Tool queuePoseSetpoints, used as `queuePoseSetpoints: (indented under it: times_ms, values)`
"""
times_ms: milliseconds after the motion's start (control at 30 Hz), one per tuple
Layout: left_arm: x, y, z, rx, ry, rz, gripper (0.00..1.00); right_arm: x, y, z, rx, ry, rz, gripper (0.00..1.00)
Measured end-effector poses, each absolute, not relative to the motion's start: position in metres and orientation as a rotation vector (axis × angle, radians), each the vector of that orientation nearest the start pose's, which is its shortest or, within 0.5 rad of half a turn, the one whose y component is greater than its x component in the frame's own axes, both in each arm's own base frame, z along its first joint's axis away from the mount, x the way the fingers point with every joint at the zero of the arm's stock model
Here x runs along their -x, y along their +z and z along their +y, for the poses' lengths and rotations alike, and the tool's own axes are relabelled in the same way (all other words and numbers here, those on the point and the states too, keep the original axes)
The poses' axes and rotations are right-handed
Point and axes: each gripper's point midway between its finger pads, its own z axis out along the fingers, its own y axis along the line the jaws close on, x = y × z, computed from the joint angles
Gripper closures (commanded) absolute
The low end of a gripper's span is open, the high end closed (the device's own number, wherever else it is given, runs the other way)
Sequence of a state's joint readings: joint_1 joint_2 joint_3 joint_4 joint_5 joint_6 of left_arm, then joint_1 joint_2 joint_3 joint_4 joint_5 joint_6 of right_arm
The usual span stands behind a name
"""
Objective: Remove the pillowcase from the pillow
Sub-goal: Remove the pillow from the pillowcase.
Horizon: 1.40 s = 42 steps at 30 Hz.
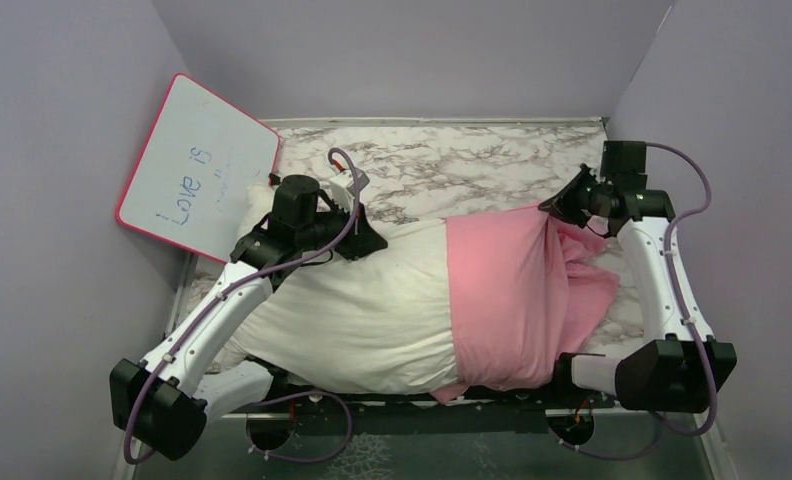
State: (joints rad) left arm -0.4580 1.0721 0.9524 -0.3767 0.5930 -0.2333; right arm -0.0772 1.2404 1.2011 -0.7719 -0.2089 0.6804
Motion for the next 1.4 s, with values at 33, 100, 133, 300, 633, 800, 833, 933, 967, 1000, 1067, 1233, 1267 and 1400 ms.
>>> queuePoseSetpoints:
  times_ms: [33, 100, 133, 300, 633, 800, 833, 933, 967, 1000, 1067, 1233, 1267, 1400]
  values:
    - [-0.234, 0.239, -0.234, -0.618, -1.029, 2.042, 1.00, -0.328, 0.219, 0.035, -0.797, 0.511, 2.295, 0.99]
    - [-0.235, 0.240, -0.235, -0.620, -1.030, 2.034, 1.00, -0.328, 0.224, 0.033, -0.784, 0.483, 2.301, 0.99]
    - [-0.235, 0.240, -0.235, -0.621, -1.030, 2.032, 1.00, -0.329, 0.227, 0.032, -0.778, 0.476, 2.303, 1.00]
    - [-0.235, 0.241, -0.236, -0.624, -1.029, 2.024, 1.00, -0.332, 0.232, 0.030, -0.755, 0.459, 2.312, 0.98]
    - [-0.236, 0.239, -0.234, -0.625, -1.013, 2.031, 1.00, -0.338, 0.207, 0.043, -0.742, 0.595, 2.310, 0.79]
    - [-0.237, 0.236, -0.231, -0.616, -1.002, 2.044, 1.00, -0.348, 0.200, 0.038, -0.763, 0.622, 2.277, 0.70]
    - [-0.236, 0.236, -0.231, -0.615, -1.001, 2.047, 1.00, -0.351, 0.200, 0.037, -0.764, 0.622, 2.268, 0.70]
    - [-0.235, 0.236, -0.231, -0.615, -1.001, 2.050, 1.00, -0.359, 0.198, 0.033, -0.764, 0.618, 2.251, 0.76]
    - [-0.235, 0.236, -0.230, -0.614, -1.001, 2.050, 1.00, -0.361, 0.197, 0.032, -0.767, 0.617, 2.251, 0.78]
    - [-0.235, 0.236, -0.230, -0.613, -1.001, 2.050, 1.00, -0.362, 0.196, 0.032, -0.768, 0.617, 2.250, 0.82]
    - [-0.235, 0.236, -0.229, -0.611, -1.000, 2.053, 1.00, -0.364, 0.194, 0.031, -0.770, 0.618, 2.253, 0.89]
    - [-0.235, 0.235, -0.229, -0.610, -0.999, 2.054, 1.00, -0.366, 0.193, 0.031, -0.770, 0.621, 2.245, 0.97]
    - [-0.235, 0.235, -0.229, -0.610, -0.999, 2.054, 1.00, -0.366, 0.193, 0.031, -0.770, 0.621, 2.243, 0.94]
    - [-0.235, 0.235, -0.229, -0.610, -0.999, 2.055, 1.00, -0.367, 0.193, 0.032, -0.778, 0.629, 2.240, 0.60]
